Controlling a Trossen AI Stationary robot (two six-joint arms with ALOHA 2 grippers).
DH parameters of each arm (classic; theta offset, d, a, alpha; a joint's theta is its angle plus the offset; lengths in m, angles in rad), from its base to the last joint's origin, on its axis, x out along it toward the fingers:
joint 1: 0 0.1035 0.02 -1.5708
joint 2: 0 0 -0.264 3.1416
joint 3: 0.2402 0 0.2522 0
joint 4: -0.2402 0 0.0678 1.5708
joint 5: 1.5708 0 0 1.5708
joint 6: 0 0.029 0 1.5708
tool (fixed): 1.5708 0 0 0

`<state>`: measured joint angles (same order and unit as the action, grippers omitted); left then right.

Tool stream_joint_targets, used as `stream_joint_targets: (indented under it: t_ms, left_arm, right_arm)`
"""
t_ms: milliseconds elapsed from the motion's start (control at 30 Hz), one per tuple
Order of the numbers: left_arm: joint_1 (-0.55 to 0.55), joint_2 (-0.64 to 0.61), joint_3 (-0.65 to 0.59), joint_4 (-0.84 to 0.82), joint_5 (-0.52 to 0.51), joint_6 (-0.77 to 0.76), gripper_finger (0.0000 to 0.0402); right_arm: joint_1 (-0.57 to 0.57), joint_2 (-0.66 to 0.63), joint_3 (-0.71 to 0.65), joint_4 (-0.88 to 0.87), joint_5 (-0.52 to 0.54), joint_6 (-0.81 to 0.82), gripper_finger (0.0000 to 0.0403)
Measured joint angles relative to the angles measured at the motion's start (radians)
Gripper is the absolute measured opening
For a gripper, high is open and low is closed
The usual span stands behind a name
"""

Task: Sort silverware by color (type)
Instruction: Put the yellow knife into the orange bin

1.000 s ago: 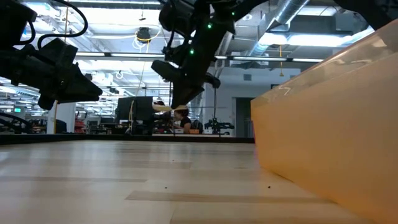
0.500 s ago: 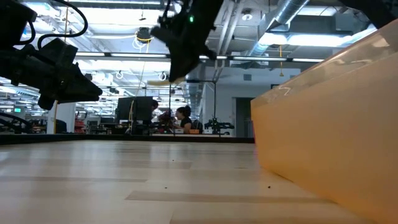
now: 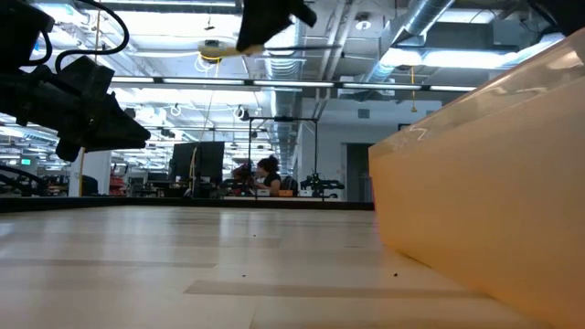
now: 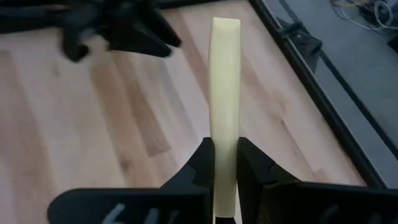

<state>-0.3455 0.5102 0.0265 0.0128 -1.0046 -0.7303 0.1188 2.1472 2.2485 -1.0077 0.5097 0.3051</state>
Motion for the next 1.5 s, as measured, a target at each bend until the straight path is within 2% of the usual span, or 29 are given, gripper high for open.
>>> stream_joint_targets:
  t_ms: [267, 700, 1267, 1500]
  left_arm:
    - [0.0, 0.0, 0.0, 0.0, 0.0, 0.0, 0.0122]
    - [0.0, 0.0, 0.0, 0.0, 0.0, 0.0, 0.0122]
    - [0.0, 0.0, 0.0, 0.0, 0.0, 0.0, 0.0122]
    - [0.0, 0.0, 0.0, 0.0, 0.0, 0.0, 0.0122]
  right_arm:
    - [0.093, 0.0, 0.015, -0.043, 0.019, 0.08, 0.0044]
    - [0.233, 0.0, 0.015, -0.236, 0.115, 0.428, 0.0044]
    - [0.37, 0.0, 0.015, -0.564, 0.151, 0.941, 0.0044]
    - [0.408, 0.001, 0.015, -0.563, 0.171, 1.019, 0.0044]
